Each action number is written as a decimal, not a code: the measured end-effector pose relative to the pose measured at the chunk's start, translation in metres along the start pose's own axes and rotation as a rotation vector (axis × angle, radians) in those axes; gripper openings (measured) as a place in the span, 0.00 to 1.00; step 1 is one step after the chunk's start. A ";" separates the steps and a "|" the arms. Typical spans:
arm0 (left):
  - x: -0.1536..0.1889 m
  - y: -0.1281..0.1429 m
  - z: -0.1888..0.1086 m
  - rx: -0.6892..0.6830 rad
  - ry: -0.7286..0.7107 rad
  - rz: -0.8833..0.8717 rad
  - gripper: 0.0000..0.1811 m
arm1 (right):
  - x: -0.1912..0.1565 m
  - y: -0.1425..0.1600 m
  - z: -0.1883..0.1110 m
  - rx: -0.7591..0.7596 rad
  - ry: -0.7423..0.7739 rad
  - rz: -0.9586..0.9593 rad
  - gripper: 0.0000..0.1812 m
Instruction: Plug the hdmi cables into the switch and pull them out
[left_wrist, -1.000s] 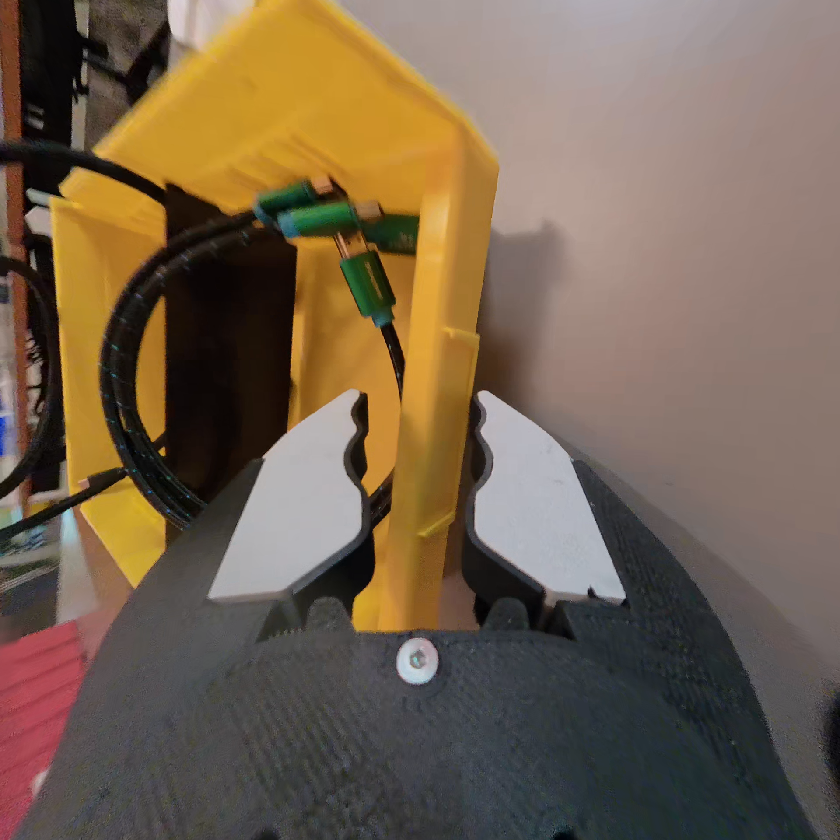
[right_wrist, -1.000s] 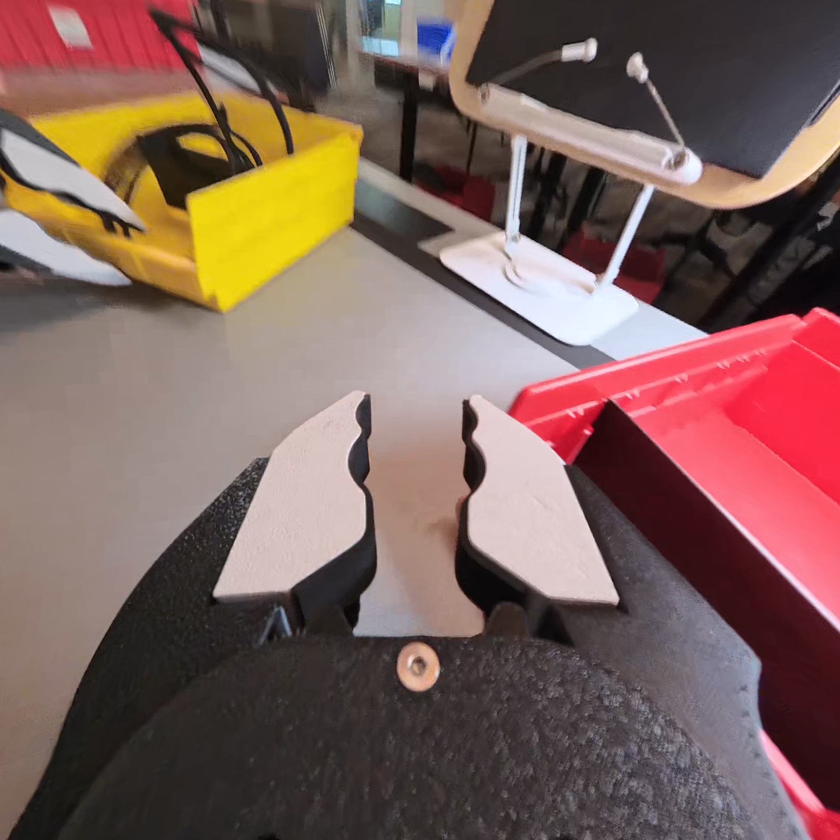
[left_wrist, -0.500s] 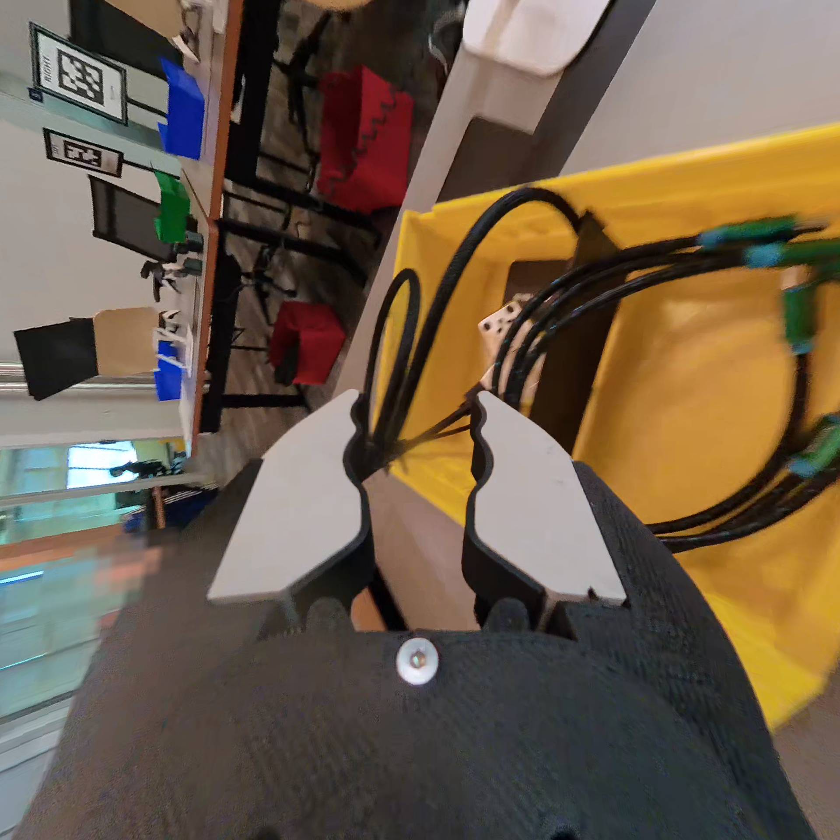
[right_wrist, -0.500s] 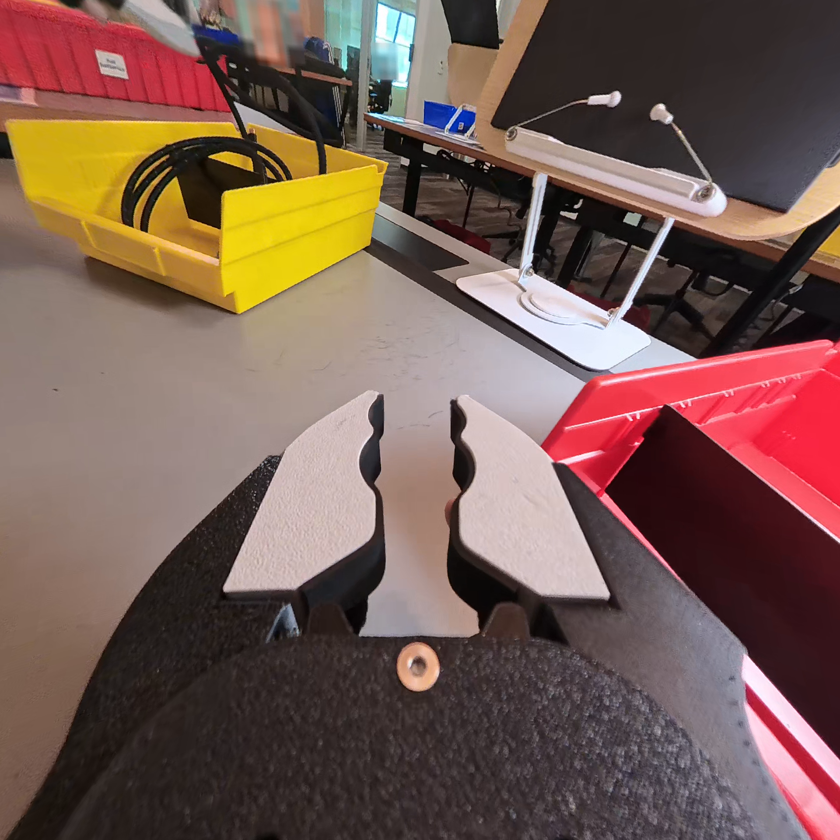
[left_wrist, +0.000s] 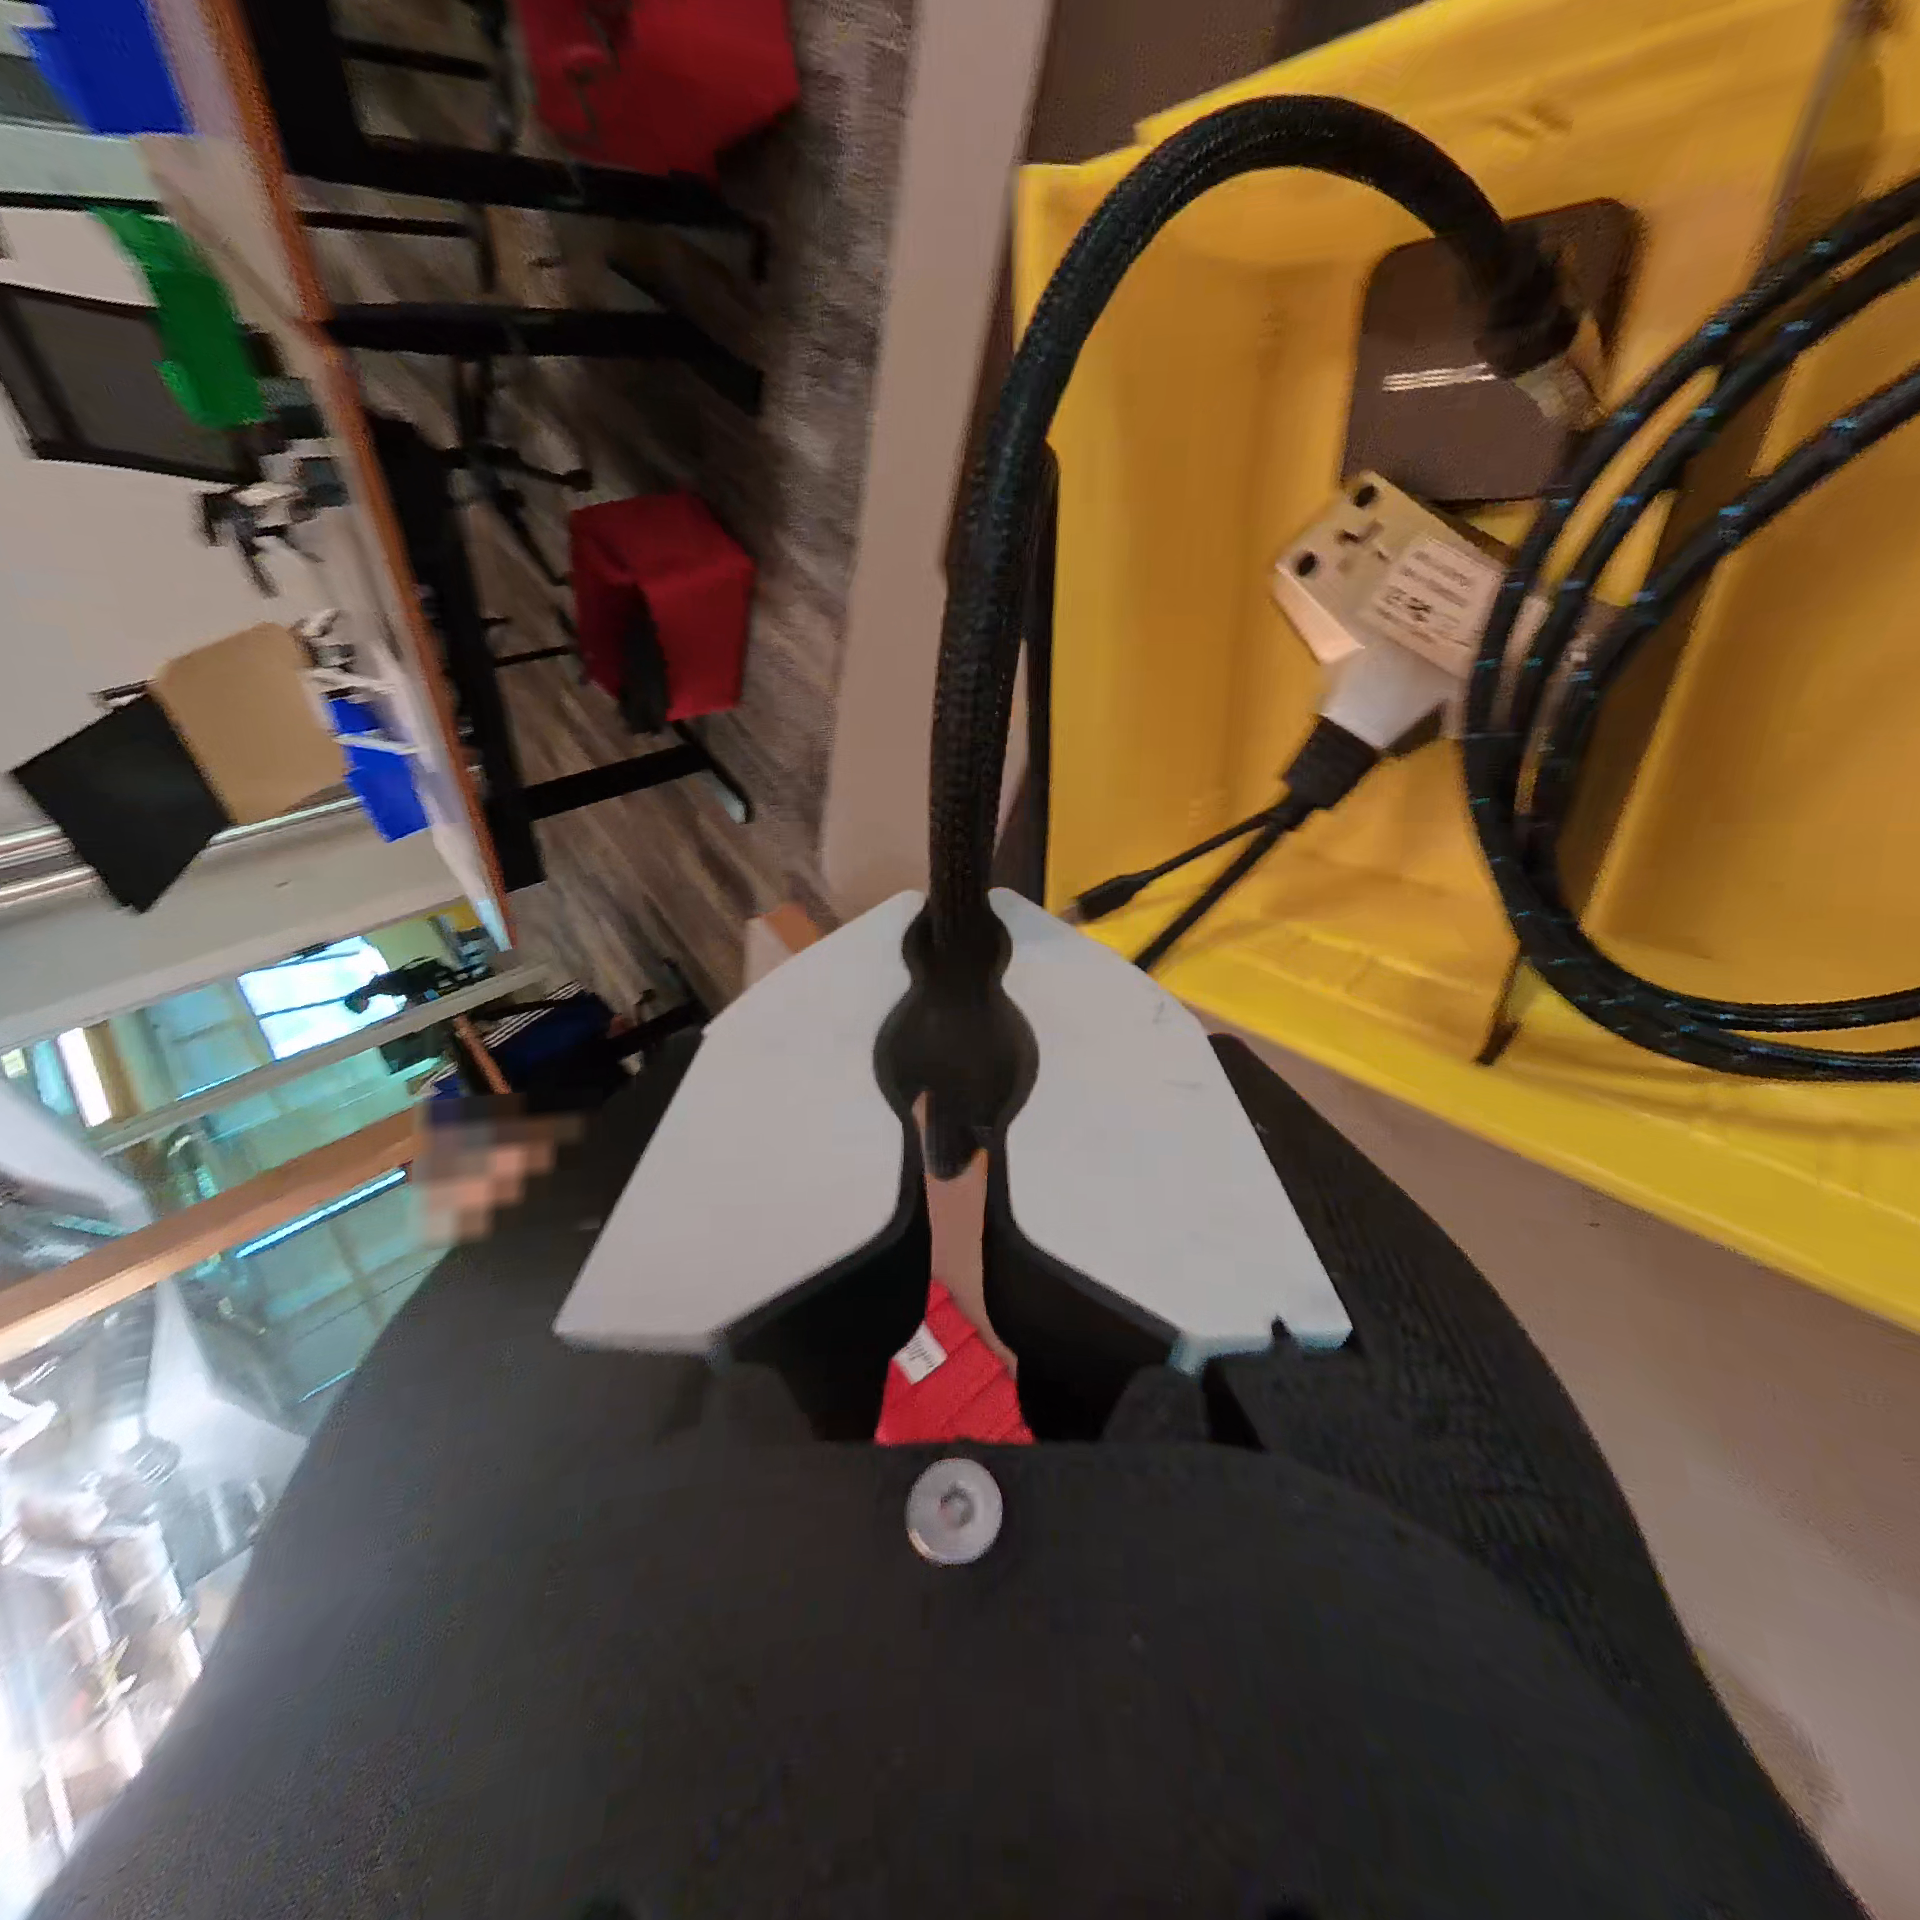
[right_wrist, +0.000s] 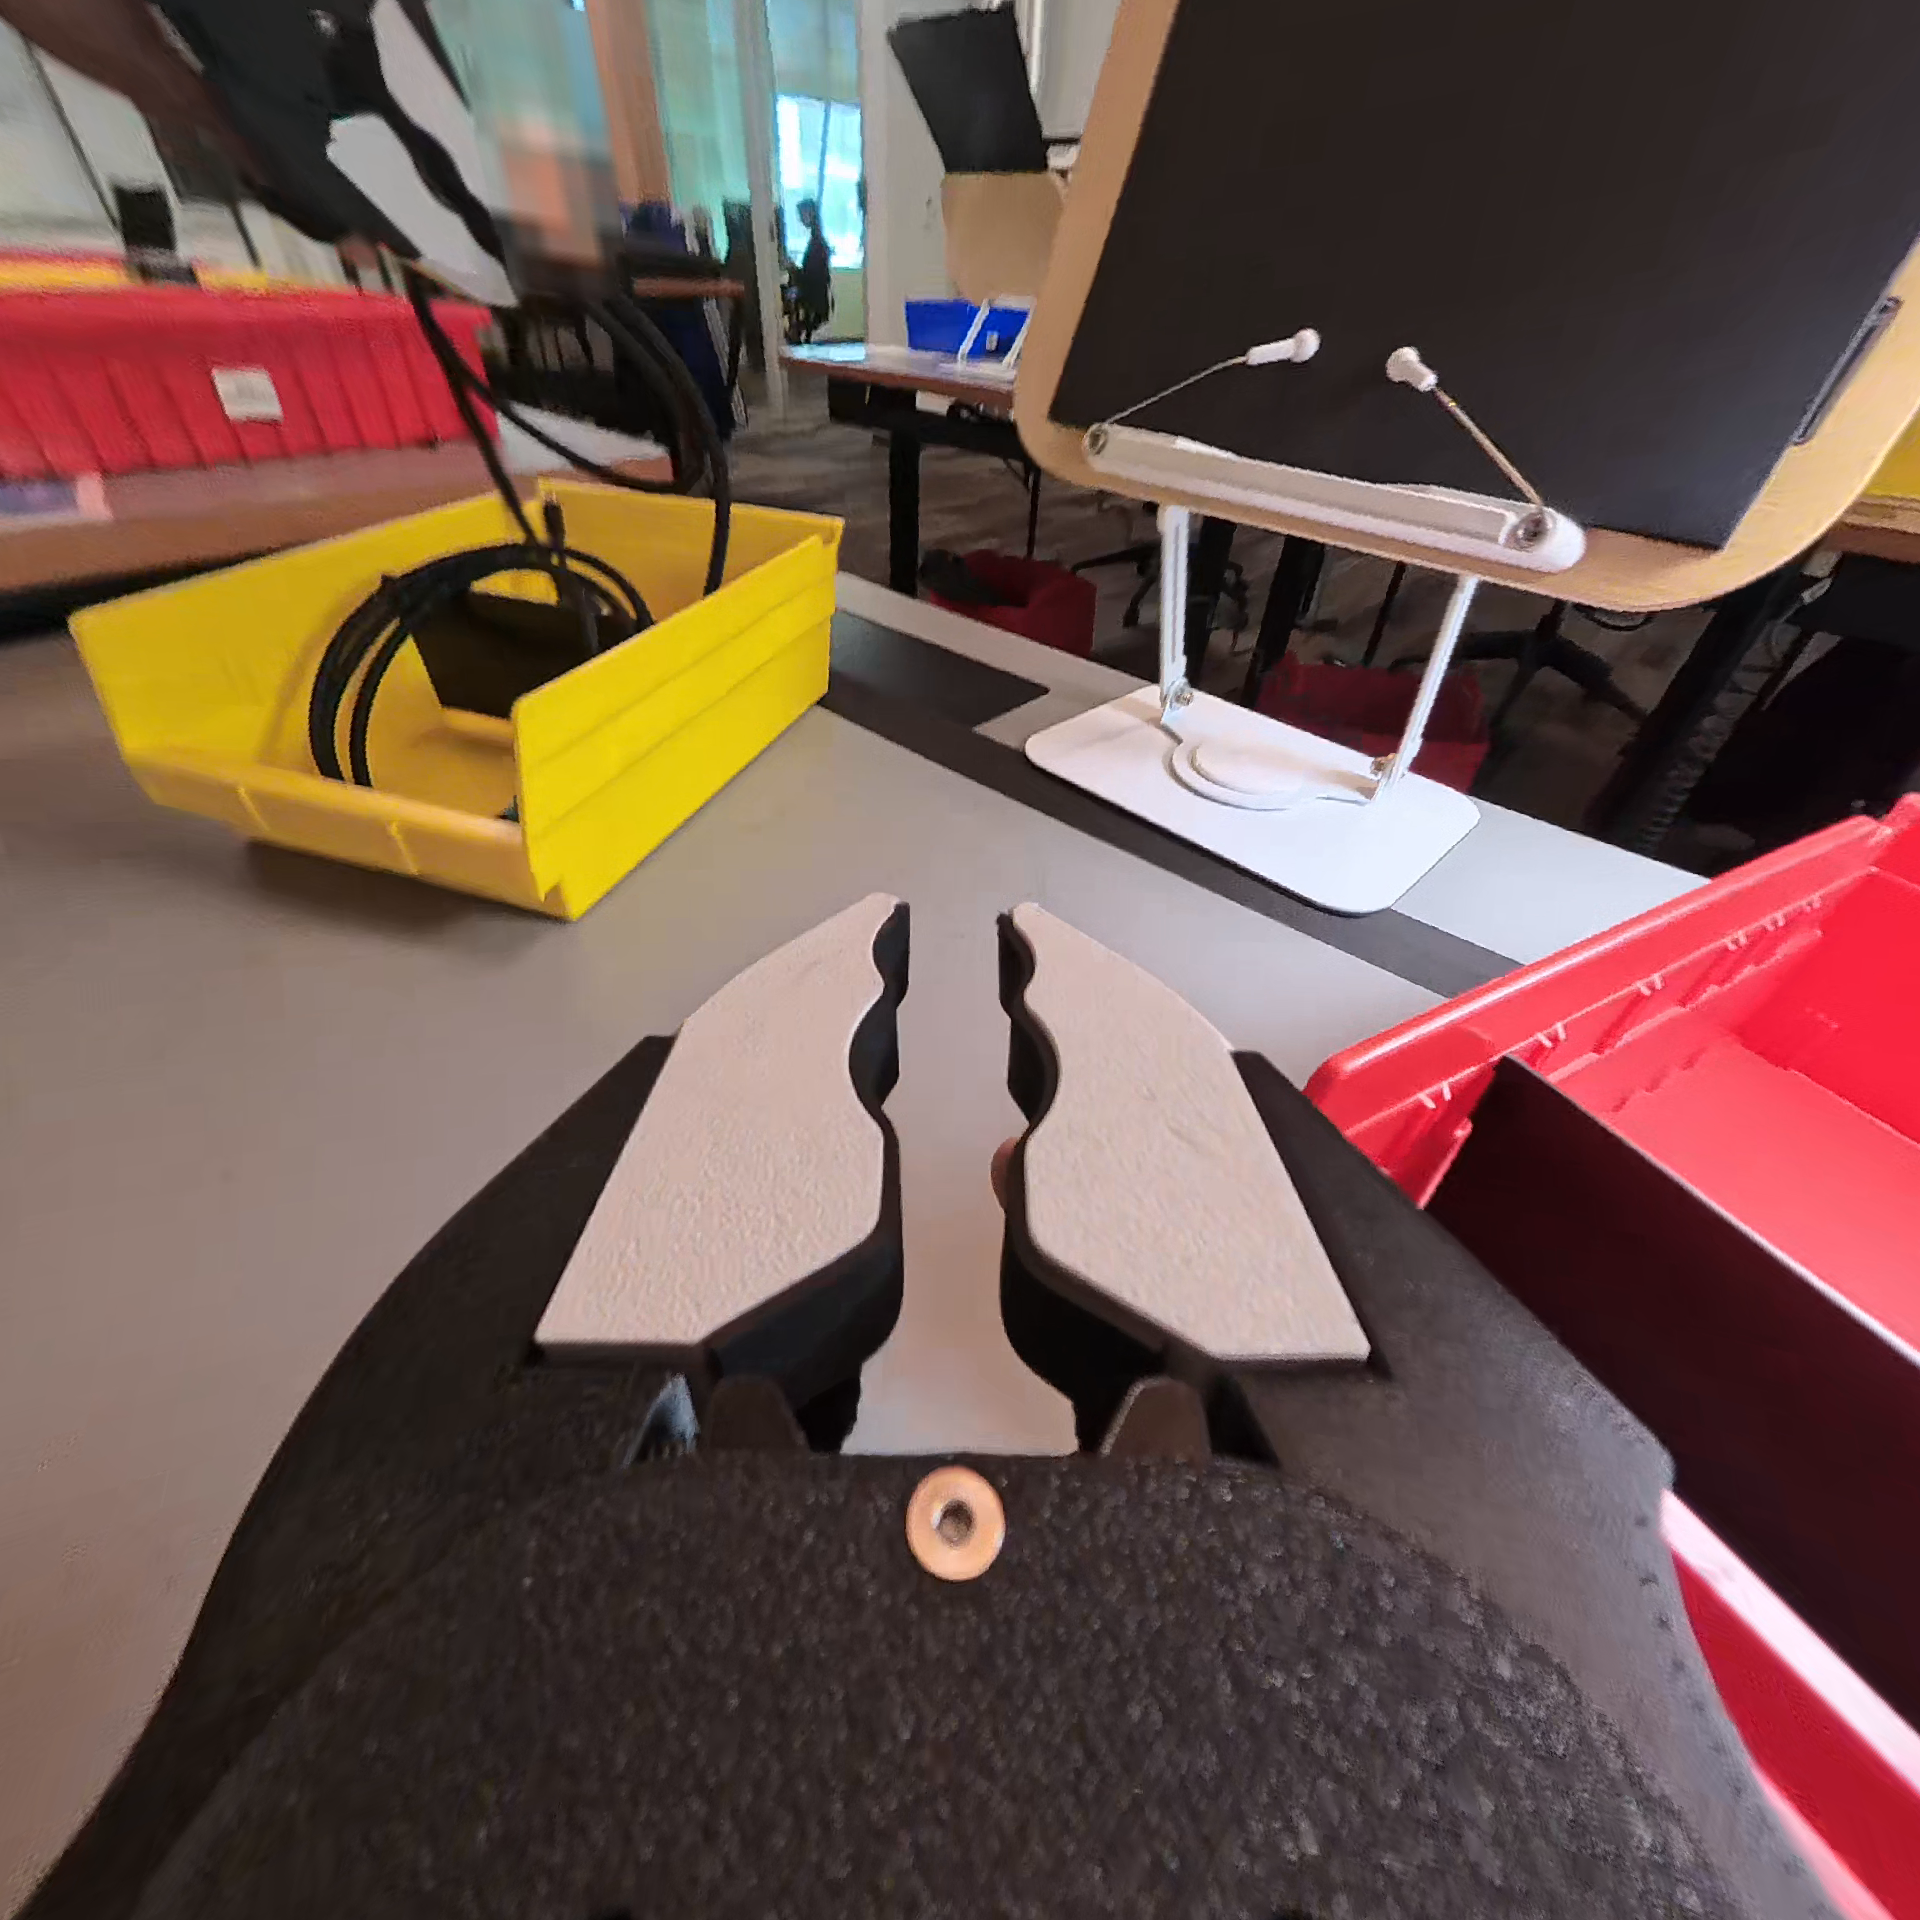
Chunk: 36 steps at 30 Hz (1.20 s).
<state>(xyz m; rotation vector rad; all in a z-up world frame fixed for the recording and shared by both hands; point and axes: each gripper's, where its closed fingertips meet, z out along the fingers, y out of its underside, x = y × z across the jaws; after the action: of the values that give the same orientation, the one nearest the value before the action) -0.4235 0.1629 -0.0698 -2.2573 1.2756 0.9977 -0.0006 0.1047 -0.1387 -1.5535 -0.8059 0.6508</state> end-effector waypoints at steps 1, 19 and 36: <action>-0.013 0.001 -0.009 0.000 -0.040 -0.007 0.03 | 0.002 0.001 0.002 0.020 0.004 0.026 0.08; -0.165 -0.055 -0.251 0.203 -0.548 -0.034 0.03 | 0.000 0.007 -0.005 0.073 -0.007 -0.045 0.07; 0.057 -0.233 -0.249 0.666 0.002 -0.081 0.02 | -0.018 -0.012 -0.016 0.095 -0.017 -0.253 0.12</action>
<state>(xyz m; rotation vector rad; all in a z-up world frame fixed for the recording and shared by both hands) -0.1064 0.1000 0.0524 -1.7680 1.2645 0.4411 -0.0005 0.0816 -0.1251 -1.3351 -0.9527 0.5100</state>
